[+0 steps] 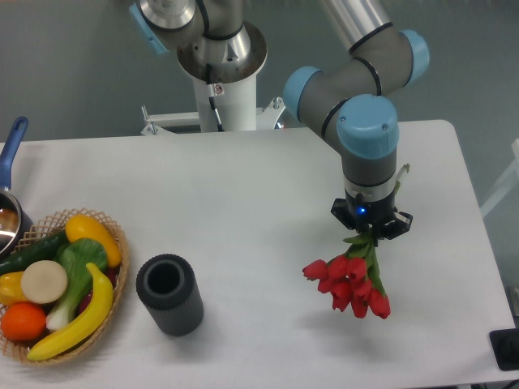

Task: Insert the flowers into the vase
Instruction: 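Carry the red tulip bunch in the gripper toward the black vase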

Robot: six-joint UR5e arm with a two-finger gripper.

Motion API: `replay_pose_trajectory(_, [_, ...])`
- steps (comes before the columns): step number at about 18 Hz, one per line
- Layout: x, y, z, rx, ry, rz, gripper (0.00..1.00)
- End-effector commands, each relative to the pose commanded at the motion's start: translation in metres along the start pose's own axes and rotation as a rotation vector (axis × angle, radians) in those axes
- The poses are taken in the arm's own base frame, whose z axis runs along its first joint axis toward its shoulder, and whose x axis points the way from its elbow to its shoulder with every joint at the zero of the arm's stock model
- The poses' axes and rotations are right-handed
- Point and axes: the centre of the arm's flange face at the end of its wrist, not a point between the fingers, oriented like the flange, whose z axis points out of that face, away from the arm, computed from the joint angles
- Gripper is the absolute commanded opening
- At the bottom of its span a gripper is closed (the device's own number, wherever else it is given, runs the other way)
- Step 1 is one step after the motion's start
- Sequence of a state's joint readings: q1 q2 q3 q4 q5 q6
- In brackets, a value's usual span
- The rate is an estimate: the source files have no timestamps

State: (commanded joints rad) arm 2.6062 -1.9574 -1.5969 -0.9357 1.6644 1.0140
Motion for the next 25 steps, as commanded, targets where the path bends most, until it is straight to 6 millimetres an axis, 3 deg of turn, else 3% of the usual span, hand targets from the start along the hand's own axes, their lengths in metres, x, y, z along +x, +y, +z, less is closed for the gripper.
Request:
replay_pose_trajectory(4, [-0.002, -0.005, -0.007, 0.033, -0.001, -0.018, 0.00])
replay_pose_trajectory(7, [-0.012, -0.020, -0.030, 0.142, 0.006, -0.076, 0.00])
replay_pose_trajectory(18, [-0.010, -0.071, -0.094, 0.599, 0.156, -0.158, 0.00])
replay_pose_trajectory(21, [-0.004, -0.088, -0.108, 0.707, 0.225, -0.149, 0.00])
replay_pose_trajectory(25, [0.018, -0.111, -0.134, 0.785, 0.185, -0.077, 0.00])
